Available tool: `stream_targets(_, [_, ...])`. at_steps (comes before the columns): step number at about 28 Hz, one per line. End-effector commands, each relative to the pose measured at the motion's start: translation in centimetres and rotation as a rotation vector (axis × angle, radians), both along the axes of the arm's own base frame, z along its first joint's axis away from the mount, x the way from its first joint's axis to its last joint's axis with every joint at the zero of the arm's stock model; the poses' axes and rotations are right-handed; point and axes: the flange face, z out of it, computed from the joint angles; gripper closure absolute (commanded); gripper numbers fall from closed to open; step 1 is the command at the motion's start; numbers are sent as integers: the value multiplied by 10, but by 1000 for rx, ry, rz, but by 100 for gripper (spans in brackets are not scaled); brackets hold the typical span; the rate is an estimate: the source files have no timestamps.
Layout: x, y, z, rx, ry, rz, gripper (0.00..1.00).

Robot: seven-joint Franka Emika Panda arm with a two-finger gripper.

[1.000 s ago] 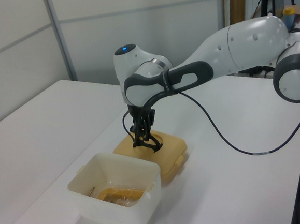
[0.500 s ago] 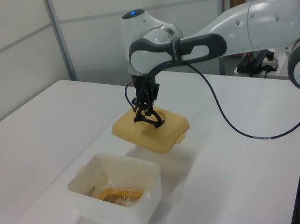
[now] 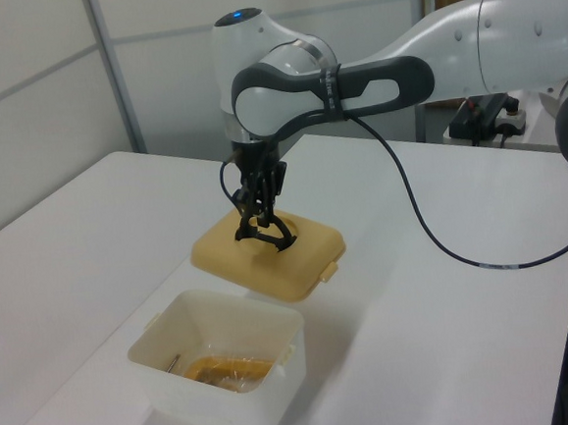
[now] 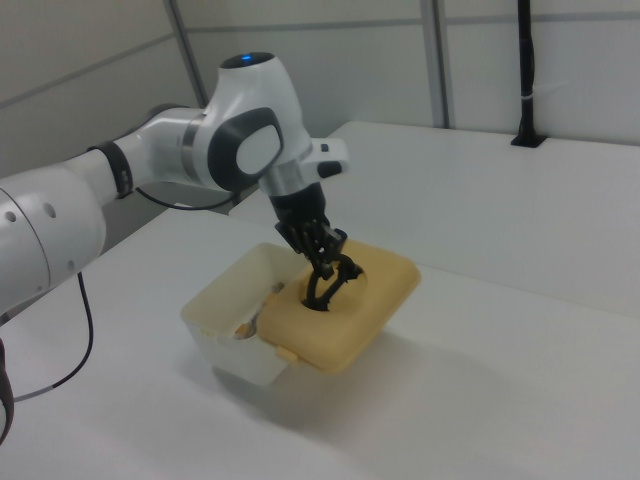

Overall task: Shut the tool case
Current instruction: 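Carry the lid over the white box and lower it onto the rim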

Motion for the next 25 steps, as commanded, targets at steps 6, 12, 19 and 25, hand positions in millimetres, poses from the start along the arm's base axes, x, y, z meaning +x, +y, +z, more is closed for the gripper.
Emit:
stream_targets(6, [-12,58,11,15,13,7,95])
stream_targets(12, [-20,101,8,18,17,26,95])
stream_targets(19, [-25,128,5,18,17,40,95])
stream_targets(25, [-27,145,-3,14,26,54,94])
